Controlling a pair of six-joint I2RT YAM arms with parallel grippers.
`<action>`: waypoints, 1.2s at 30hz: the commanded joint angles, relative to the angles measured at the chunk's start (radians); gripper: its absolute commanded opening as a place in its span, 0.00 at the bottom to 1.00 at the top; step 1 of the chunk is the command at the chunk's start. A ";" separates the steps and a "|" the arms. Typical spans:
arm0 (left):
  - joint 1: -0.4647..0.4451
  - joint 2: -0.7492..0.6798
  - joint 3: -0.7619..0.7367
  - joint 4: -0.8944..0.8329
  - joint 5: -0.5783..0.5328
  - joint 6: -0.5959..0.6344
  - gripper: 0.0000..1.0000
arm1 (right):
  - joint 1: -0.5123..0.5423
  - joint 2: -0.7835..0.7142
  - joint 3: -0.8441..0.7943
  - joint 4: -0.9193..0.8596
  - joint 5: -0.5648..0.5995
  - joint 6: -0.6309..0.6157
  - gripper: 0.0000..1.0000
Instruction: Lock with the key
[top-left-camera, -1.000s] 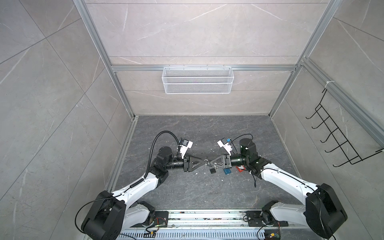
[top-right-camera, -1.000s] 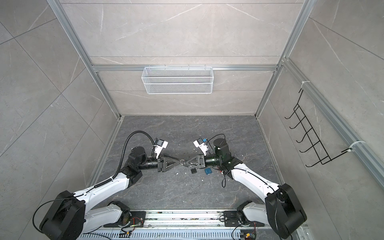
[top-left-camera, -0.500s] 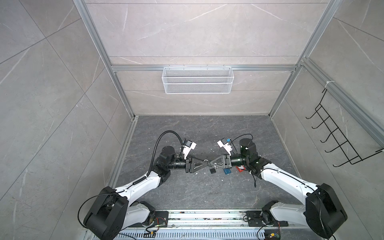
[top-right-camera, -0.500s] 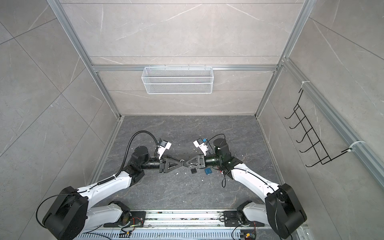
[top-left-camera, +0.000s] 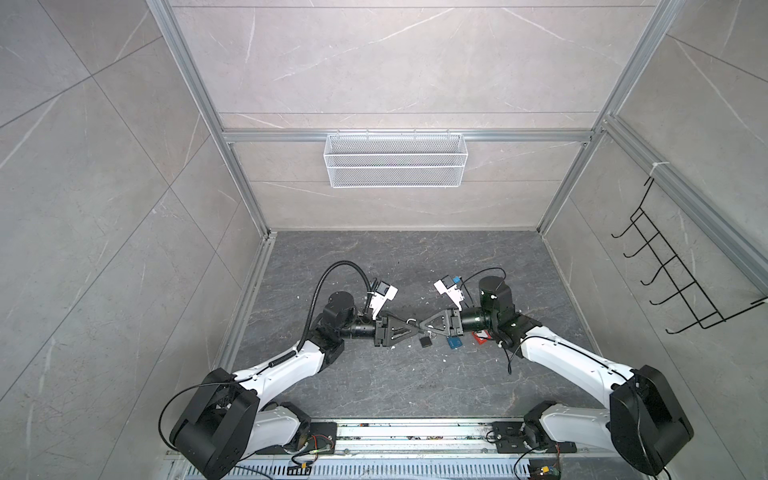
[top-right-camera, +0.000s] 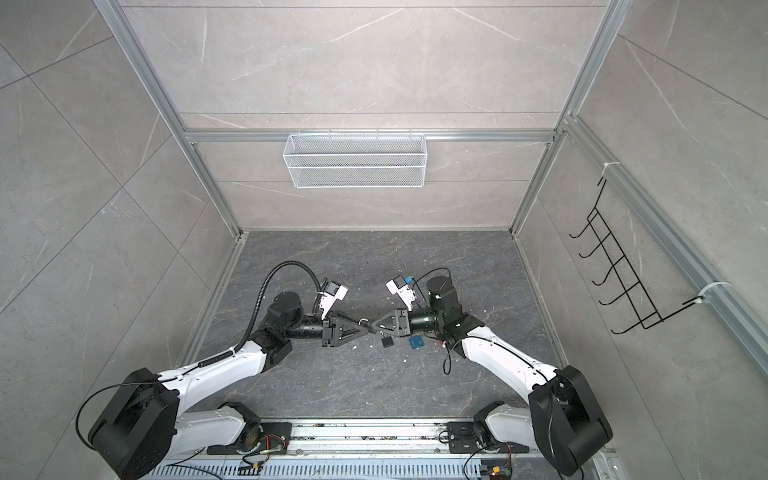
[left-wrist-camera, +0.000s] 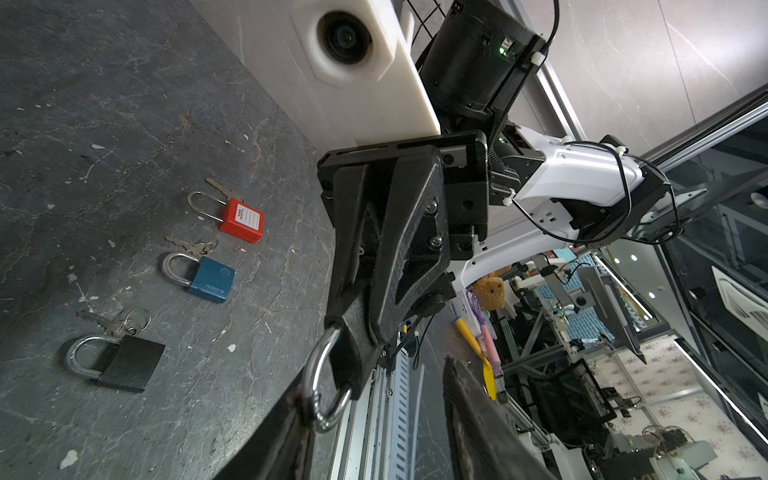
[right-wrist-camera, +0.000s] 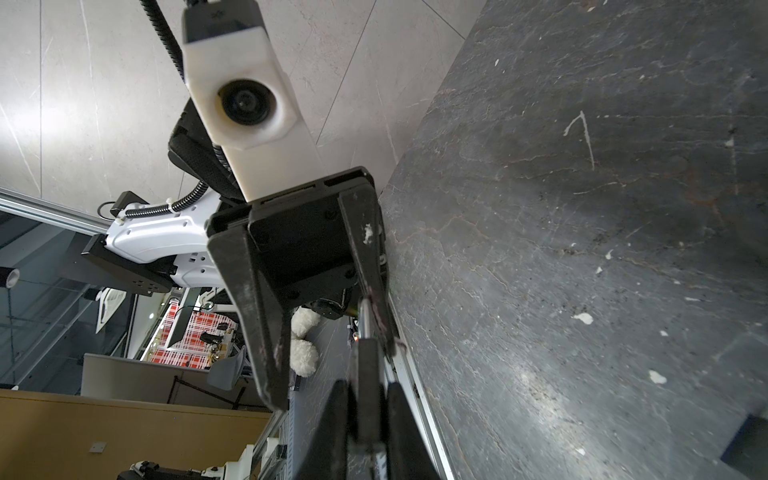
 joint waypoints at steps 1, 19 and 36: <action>-0.011 0.009 0.042 0.038 0.023 0.016 0.43 | -0.003 0.003 0.008 0.045 -0.013 0.010 0.00; -0.011 0.062 0.038 0.219 0.030 -0.109 0.00 | -0.003 0.015 0.005 0.047 -0.007 0.008 0.00; -0.005 0.090 -0.005 0.302 -0.091 -0.165 0.00 | -0.003 -0.050 -0.019 0.029 0.061 0.008 0.27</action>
